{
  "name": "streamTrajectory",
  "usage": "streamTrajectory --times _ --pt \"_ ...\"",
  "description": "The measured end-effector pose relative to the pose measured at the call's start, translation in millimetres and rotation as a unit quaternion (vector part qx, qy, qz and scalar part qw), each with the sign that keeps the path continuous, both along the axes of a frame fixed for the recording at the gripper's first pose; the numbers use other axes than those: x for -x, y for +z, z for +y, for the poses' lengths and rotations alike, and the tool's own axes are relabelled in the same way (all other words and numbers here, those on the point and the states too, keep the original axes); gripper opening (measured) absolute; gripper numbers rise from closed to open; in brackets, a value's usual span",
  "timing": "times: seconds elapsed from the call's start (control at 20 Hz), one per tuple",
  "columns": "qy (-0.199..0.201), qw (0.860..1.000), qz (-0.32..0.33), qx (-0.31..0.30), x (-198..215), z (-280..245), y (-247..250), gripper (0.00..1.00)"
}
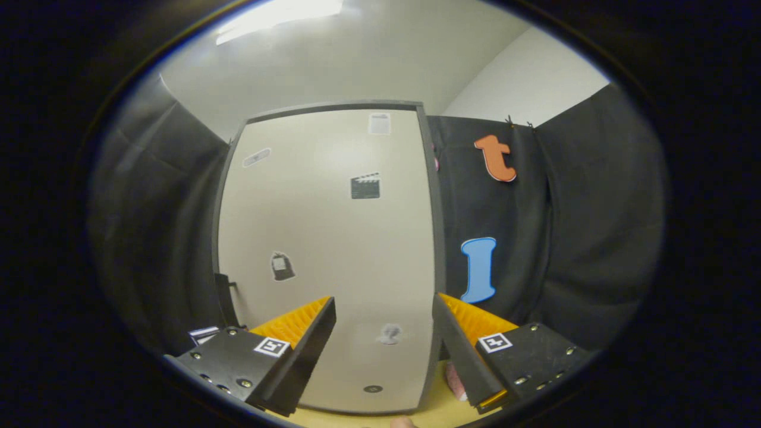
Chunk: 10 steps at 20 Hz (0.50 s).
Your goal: Open the shoe cabinet door, grab the shoes and put them into the shoe cabinet, then close the shoe cabinet door.
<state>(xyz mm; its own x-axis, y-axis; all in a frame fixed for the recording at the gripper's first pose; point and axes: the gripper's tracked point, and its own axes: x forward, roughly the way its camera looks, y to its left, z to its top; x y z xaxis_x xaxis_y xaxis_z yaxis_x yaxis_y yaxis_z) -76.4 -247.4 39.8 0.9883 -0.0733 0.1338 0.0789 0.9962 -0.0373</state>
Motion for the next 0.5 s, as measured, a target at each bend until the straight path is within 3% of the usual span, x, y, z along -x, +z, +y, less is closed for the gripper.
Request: streamTrajectory --times 0.25,0.5 --pt "-0.002 1.000 0.015 0.009 3.9 -97.0 -12.9 1.00" --pt "-0.019 0.998 0.050 0.029 -0.4 -205.1 -58.4 0.99"
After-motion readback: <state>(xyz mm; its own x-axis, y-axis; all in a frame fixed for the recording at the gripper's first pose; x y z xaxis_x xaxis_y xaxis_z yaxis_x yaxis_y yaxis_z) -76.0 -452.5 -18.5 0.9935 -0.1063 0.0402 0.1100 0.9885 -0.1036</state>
